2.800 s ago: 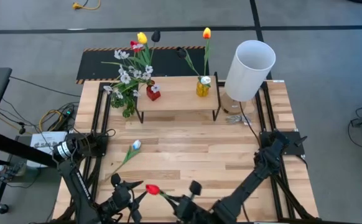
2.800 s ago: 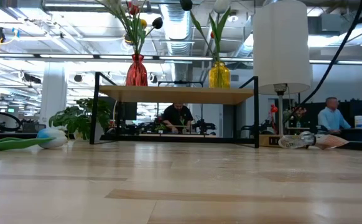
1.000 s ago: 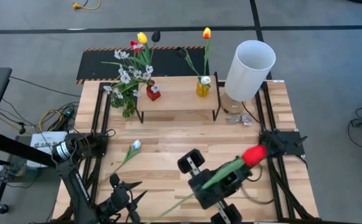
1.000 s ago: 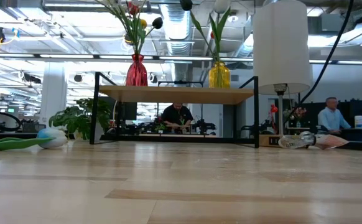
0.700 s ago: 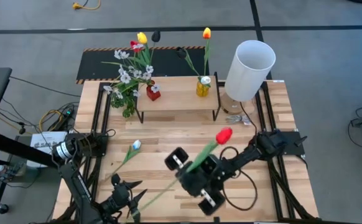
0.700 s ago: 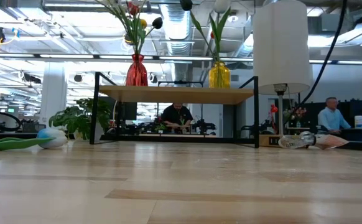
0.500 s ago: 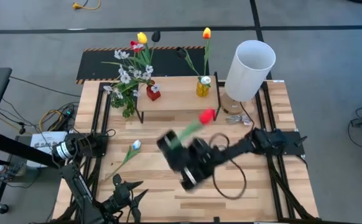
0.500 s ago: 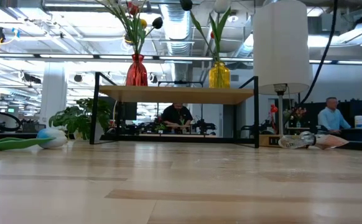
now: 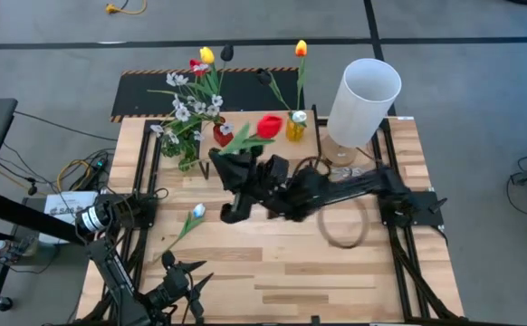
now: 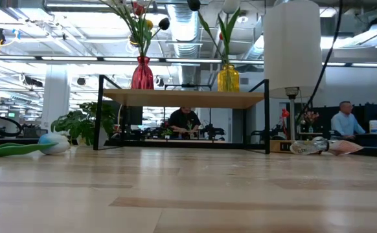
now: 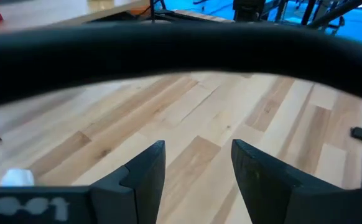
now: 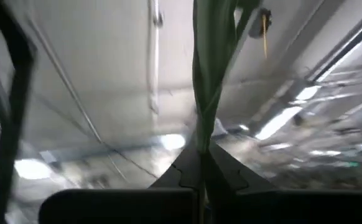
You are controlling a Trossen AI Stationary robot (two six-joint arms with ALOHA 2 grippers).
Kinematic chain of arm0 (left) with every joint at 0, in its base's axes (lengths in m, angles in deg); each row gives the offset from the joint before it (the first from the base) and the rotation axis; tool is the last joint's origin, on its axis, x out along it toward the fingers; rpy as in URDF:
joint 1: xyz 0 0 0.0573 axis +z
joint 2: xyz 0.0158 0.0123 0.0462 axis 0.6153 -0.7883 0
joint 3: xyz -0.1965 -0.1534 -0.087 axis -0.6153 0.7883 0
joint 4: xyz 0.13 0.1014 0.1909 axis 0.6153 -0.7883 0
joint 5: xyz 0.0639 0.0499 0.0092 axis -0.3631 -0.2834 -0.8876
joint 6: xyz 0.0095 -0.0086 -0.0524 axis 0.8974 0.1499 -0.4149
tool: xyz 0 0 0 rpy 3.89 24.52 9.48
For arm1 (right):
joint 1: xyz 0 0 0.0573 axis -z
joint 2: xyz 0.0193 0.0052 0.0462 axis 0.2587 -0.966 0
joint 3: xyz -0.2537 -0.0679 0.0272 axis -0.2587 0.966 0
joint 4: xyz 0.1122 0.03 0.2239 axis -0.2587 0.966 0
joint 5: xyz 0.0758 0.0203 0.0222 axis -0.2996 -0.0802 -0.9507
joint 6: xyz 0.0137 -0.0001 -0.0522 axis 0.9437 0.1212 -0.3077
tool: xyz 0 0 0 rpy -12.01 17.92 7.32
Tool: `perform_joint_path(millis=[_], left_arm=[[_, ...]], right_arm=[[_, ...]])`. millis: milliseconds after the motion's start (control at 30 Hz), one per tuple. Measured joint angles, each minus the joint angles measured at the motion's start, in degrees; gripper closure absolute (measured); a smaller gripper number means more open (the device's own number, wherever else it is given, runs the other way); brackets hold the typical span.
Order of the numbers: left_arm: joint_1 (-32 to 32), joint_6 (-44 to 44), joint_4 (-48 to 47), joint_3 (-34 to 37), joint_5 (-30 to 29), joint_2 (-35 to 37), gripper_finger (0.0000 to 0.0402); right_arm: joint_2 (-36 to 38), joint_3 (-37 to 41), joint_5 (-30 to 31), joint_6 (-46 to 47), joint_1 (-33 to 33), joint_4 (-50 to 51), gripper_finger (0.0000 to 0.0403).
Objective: Pick and place flowers into a vace then onto a shelf
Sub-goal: Put the red flower into the yellow vase on the shelf
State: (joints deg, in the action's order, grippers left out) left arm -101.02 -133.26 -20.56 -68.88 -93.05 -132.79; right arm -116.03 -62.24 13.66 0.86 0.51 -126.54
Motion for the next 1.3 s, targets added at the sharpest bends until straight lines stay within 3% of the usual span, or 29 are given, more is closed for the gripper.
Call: perform_joint_path(millis=[67,133,200,267,500,600,700,867,1033,1300], left_arm=[[-0.06,-0.02,-1.15,0.0,-0.03,0.0,0.0229],[-0.07,-0.02,-1.87,0.0,-0.94,0.02,0.0229],[-0.07,-0.02,-1.69,0.0,-1.52,0.02,0.0229],[-0.07,-0.39,-1.69,0.0,-2.65,0.02,0.0229],[-0.04,-1.05,-1.45,0.0,-5.19,0.02,0.0229],[0.02,-1.09,-1.09,0.0,-5.18,0.02,0.0229],[0.02,-1.09,-0.98,0.0,-5.23,0.02,0.0229],[0.07,-1.14,-0.88,0.0,-5.31,0.02,0.0229],[0.07,-1.16,-0.6,0.0,-5.39,0.02,0.0229],[0.11,-1.07,-0.58,-0.02,-5.38,0.04,0.0229]], right_arm=[[3.76,-0.01,5.68,-8.33,-1.27,9.75,0.0403],[6.91,-0.01,15.75,-15.01,-2.72,15.71,0.0403],[9.21,-0.01,27.91,-21.92,-4.07,16.74,0.0403],[11.0,0.01,36.32,-28.82,-5.02,16.79,0.0403],[14.58,0.1,48.19,-43.35,-8.06,15.18,0.0403],[15.21,0.08,50.51,-54.76,-10.35,7.07,0.0403],[15.05,0.33,51.92,-67.38,-13.38,-8.32,0.0403],[15.69,6.96,48.97,-78.67,-18.5,-29.64,0.0403],[16.31,11.56,49.22,-82.08,-20.45,-30.38,0.0403],[16.11,11.68,48.76,-82.53,-11.75,-30.39,0.0403]])
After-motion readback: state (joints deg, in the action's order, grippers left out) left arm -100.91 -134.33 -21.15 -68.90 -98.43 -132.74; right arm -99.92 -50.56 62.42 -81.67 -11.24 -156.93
